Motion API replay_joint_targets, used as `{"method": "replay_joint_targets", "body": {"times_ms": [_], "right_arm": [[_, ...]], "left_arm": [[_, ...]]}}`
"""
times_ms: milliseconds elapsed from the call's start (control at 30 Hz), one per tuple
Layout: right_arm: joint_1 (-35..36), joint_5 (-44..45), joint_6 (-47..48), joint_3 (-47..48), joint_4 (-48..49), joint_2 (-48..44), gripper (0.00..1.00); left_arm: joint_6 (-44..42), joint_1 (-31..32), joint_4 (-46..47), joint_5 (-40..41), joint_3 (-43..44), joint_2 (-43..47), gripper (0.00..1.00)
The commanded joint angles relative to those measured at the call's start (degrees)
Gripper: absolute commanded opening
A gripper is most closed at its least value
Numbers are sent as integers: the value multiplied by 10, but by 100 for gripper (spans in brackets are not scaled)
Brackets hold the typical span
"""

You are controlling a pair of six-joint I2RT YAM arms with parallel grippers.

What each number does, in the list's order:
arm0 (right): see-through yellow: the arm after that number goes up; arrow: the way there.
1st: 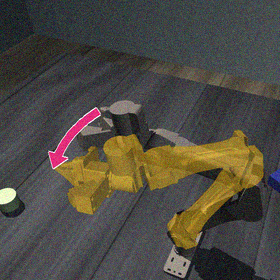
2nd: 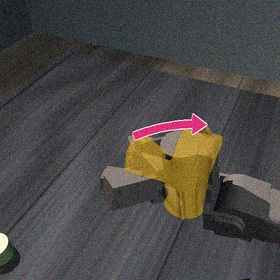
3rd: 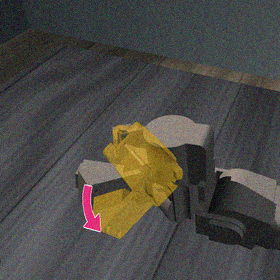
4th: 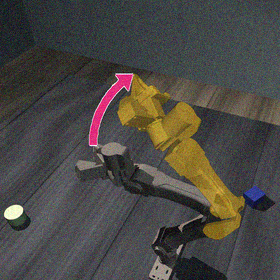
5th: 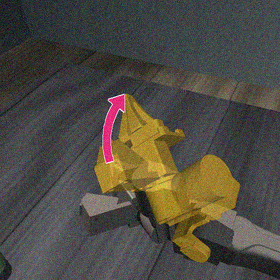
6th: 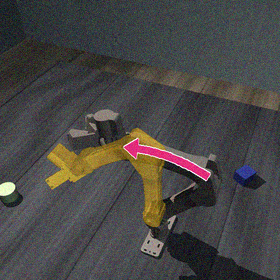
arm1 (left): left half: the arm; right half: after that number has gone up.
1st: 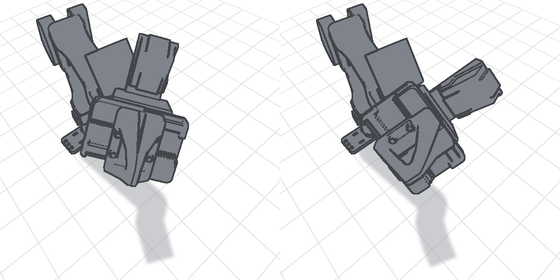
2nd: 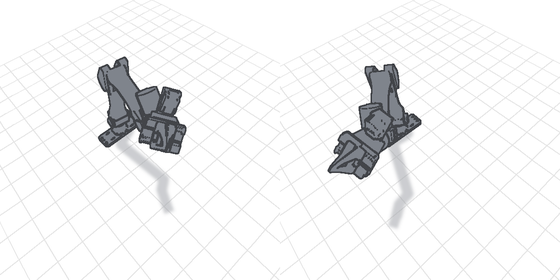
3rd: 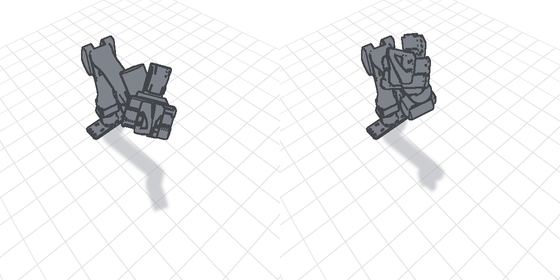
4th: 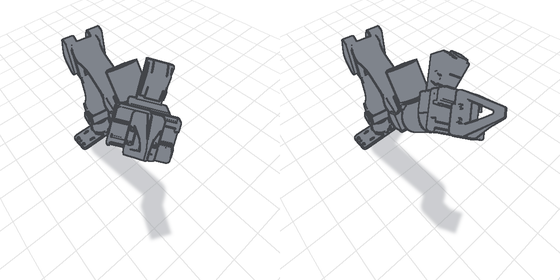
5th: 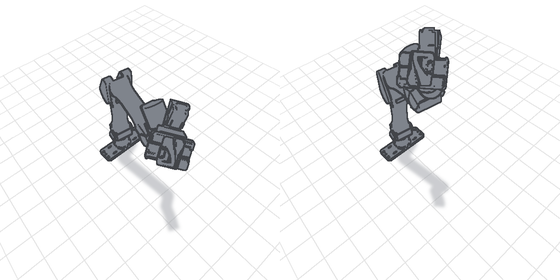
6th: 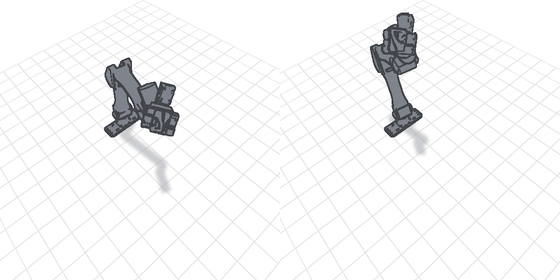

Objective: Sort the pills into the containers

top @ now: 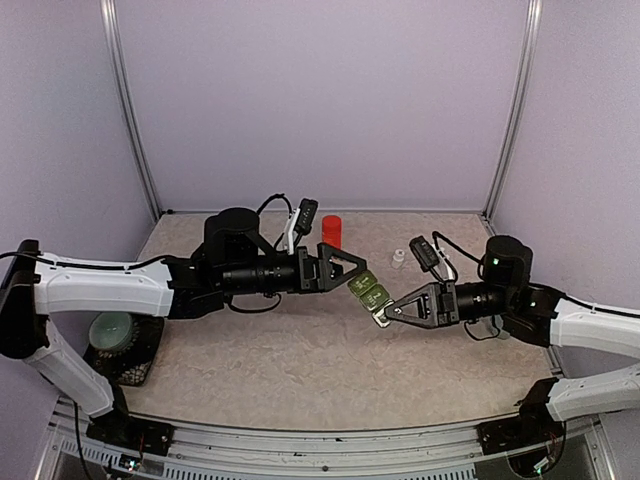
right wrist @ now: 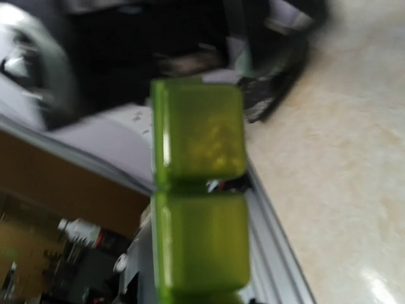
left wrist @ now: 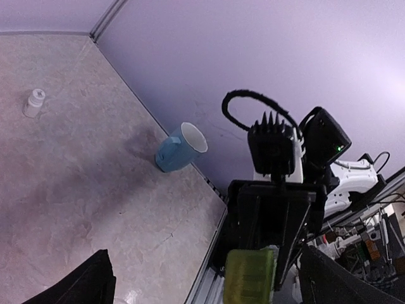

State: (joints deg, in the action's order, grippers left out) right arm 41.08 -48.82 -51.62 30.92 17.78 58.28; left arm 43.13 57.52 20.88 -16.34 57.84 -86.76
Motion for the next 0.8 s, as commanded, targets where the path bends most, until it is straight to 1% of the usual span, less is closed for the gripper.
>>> {"method": "replay_joint_targets", "body": {"times_ms": [0,67,133,200,367,467,567,667,767], "right_arm": [[-6,-66,33,29,-22,7,0],[-6,-75,46,32,-39,13,0],[-7,-83,51,30,-44,15,0],[-10,-86,60,29,-58,16,0],[-19,-91,76,33,-81,15,0],[-24,-95,86,37,-93,18,0],[-26,-99,91,38,-96,24,1],[-26,-105,92,39,-94,30,0],[-26,-109,92,41,-94,31,0]], "left_arm": [[-15,0,16,-79,-3,-18,97],[-10,0,34,-91,-12,-17,90],[-9,-1,36,-98,-12,-16,81],[-9,-3,38,-106,-14,-16,77],[-3,-5,42,-129,-17,-14,62],[-2,-4,40,-148,-16,-16,58],[-6,-1,31,-152,-16,-18,58],[-7,0,28,-156,-15,-19,55],[-7,1,25,-161,-12,-23,54]]}}
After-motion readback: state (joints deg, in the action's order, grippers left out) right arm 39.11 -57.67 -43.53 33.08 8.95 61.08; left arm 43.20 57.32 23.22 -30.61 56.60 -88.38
